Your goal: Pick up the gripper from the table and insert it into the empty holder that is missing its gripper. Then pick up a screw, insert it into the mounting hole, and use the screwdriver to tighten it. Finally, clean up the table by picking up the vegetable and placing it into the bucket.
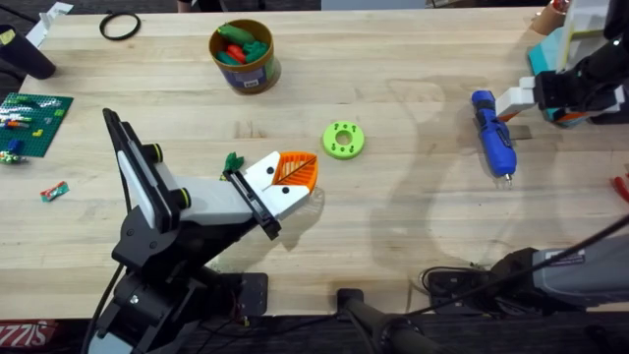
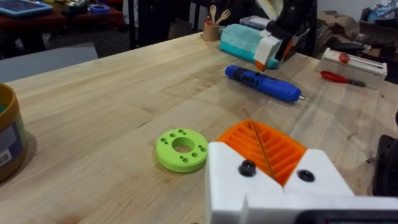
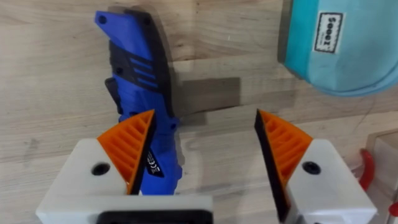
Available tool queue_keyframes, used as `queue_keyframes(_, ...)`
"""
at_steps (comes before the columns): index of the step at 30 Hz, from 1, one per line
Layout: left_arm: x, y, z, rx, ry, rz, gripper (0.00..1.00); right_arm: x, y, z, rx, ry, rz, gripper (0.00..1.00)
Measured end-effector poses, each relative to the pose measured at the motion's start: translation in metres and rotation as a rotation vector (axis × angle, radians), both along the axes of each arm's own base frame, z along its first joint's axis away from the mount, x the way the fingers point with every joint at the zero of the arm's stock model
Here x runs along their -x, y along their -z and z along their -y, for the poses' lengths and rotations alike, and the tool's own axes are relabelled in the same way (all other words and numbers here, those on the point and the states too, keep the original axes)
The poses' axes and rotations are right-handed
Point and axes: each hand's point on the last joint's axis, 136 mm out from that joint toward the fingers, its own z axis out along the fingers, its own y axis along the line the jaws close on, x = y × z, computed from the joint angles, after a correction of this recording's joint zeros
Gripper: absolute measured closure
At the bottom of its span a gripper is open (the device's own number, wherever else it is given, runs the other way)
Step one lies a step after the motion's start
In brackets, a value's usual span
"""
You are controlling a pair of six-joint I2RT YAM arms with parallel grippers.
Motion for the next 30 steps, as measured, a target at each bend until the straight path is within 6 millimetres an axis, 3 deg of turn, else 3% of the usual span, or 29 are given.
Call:
queue_keyframes(6, 0.0, 0.0, 0.0, 0.0, -0.001, -0.001, 0.985, -0.002, 0.009, -0.002, -0.025, -0.01, -0.011, 0.031)
queue_keyframes(20, 0.0, 0.0, 0.0, 0.0, -0.001, -0.001, 0.985, -0.027, -0.012, -0.028, -0.171, -0.063, 0.137, 0.031)
queue_keyframes(23, 0.0, 0.0, 0.0, 0.0, -0.001, -0.001, 0.985, -0.031, -0.004, -0.03, -0.194, -0.066, 0.129, 0.031)
queue_keyframes(30, 0.0, 0.0, 0.0, 0.0, -0.001, -0.002, 0.985, -0.029, 0.037, -0.037, -0.246, -0.079, 0.024, 0.031)
